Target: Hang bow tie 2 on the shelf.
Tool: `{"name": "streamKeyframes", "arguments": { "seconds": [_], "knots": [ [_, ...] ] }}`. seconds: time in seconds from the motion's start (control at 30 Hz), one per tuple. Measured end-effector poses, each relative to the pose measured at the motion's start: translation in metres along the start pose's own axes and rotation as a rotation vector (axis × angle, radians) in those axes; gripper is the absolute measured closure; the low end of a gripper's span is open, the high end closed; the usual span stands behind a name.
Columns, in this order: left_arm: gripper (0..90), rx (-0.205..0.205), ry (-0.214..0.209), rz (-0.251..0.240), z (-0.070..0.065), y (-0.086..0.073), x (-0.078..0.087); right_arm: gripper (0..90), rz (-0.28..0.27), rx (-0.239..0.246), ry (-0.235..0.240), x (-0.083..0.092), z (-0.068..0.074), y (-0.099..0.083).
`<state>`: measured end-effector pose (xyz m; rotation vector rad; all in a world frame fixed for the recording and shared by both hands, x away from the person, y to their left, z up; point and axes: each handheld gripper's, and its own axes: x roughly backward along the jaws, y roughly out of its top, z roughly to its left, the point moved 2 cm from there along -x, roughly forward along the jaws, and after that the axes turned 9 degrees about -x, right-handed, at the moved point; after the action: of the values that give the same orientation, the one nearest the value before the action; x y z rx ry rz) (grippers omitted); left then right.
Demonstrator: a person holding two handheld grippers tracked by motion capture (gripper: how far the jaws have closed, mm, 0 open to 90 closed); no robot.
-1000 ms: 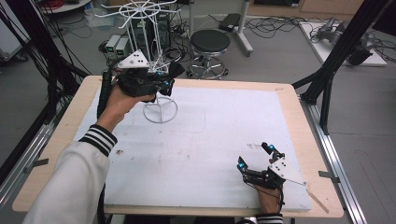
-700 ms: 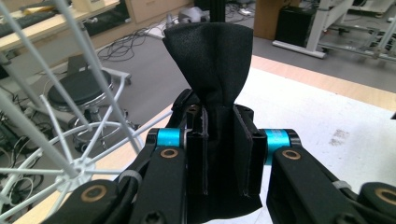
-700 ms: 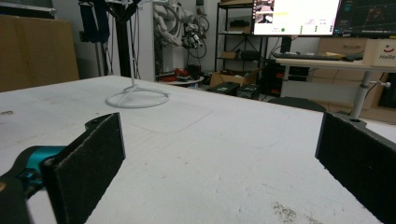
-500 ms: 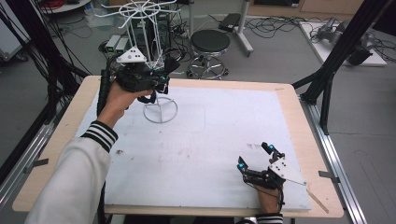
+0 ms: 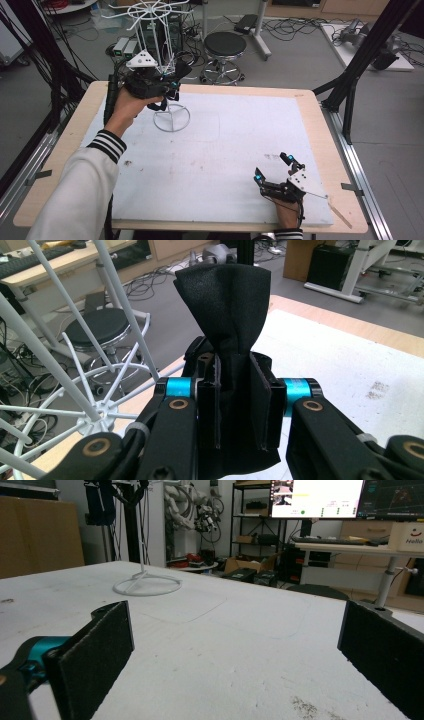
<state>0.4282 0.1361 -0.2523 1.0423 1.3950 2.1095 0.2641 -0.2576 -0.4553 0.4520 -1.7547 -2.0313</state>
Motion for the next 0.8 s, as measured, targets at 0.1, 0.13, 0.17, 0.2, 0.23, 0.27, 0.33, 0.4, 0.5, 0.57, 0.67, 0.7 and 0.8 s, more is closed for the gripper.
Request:
{"name": "streamKeyframes", "arguments": {
  "seconds": [0.1, 0.13, 0.17, 0.2, 0.23, 0.27, 0.33, 0.4, 0.5, 0.57, 0.67, 0.7, 0.8],
  "knots": [
    [74.8, 0.008, 0.002, -0.008, 0.0003, 0.0003, 0.0011, 0.6, 0.000, 0.000, 0.000, 0.0000, 0.0000, 0.0000],
    [74.6, 0.007, 0.003, -0.008, 0.0003, 0.0004, 0.0013, 0.6, 0.000, 0.000, 0.000, 0.0000, 0.0000, 0.0000],
    [74.4, 0.007, 0.004, -0.008, 0.0003, 0.0002, 0.0016, 0.6, 0.000, 0.000, 0.000, 0.0000, 0.0000, 0.0000],
    [73.7, 0.006, 0.006, -0.007, 0.0003, 0.0001, 0.0017, 0.6, 0.000, 0.000, 0.000, 0.0001, 0.0000, 0.0000],
    [73.1, 0.007, 0.007, -0.007, 0.0001, 0.0001, 0.0018, 0.6, 0.001, 0.000, 0.000, 0.0001, -0.0001, 0.0000],
    [73.1, 0.008, 0.006, -0.008, -0.0003, -0.0001, 0.0019, 0.6, 0.000, 0.001, 0.000, 0.0000, -0.0001, 0.0001],
    [72.0, 0.008, 0.009, -0.010, -0.0010, -0.0005, 0.0018, 0.6, 0.000, 0.001, 0.000, 0.0000, -0.0001, 0.0000],
    [69.1, 0.004, 0.008, -0.002, -0.0012, -0.0014, 0.0025, 0.6, -0.001, -0.001, -0.001, 0.0000, 0.0000, 0.0000],
    [67.8, 0.005, 0.016, -0.004, -0.0009, -0.0024, 0.0042, 0.6, -0.001, -0.002, -0.001, 0.0001, 0.0000, 0.0000],
    [66.9, 0.007, 0.015, -0.003, -0.0009, -0.0031, 0.0052, 0.6, -0.002, 0.003, 0.000, -0.0001, -0.0002, 0.0000],
    [64.6, 0.004, 0.016, -0.008, -0.0017, -0.0023, 0.0073, 0.7, -0.004, 0.007, 0.002, -0.0002, -0.0003, 0.0000],
    [62.5, 0.004, 0.017, -0.011, -0.0024, -0.0018, 0.0081, 0.7, -0.004, 0.006, 0.002, -0.0002, -0.0002, 0.0001],
    [48.9, -0.001, 0.021, -0.020, -0.0036, -0.0005, 0.0102, 0.6, -0.004, 0.007, 0.001, -0.0002, -0.0001, 0.0000]
  ]
}}
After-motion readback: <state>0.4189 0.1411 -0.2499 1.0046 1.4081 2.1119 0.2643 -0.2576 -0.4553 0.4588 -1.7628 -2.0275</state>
